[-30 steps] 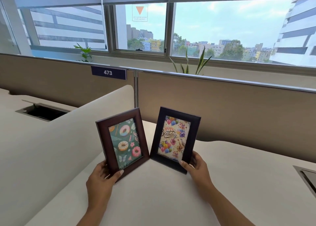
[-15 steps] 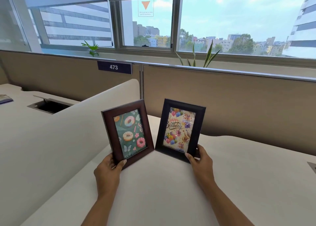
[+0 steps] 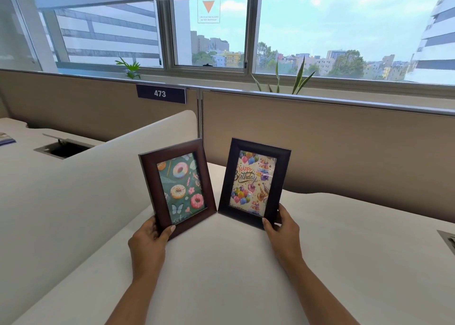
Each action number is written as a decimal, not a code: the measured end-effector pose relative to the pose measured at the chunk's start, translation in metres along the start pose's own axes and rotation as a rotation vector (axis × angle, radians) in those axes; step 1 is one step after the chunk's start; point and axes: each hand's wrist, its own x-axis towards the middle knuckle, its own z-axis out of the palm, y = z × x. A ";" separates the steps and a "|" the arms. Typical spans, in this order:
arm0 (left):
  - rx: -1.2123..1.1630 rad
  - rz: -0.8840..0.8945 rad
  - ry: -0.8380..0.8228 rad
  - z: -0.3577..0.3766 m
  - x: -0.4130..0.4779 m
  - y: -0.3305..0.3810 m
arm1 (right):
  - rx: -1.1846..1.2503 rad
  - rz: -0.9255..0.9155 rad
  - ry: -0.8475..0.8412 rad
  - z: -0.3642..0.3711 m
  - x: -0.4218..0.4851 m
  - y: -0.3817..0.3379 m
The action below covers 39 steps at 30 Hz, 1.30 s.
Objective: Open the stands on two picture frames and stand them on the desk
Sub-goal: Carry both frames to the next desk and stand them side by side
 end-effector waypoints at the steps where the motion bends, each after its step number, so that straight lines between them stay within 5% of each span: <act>1: -0.002 0.003 -0.001 0.000 0.000 0.000 | -0.003 -0.004 -0.002 0.000 0.000 0.000; 39: 0.038 -0.056 -0.010 -0.003 0.004 0.001 | 0.006 0.067 -0.084 -0.006 0.003 -0.007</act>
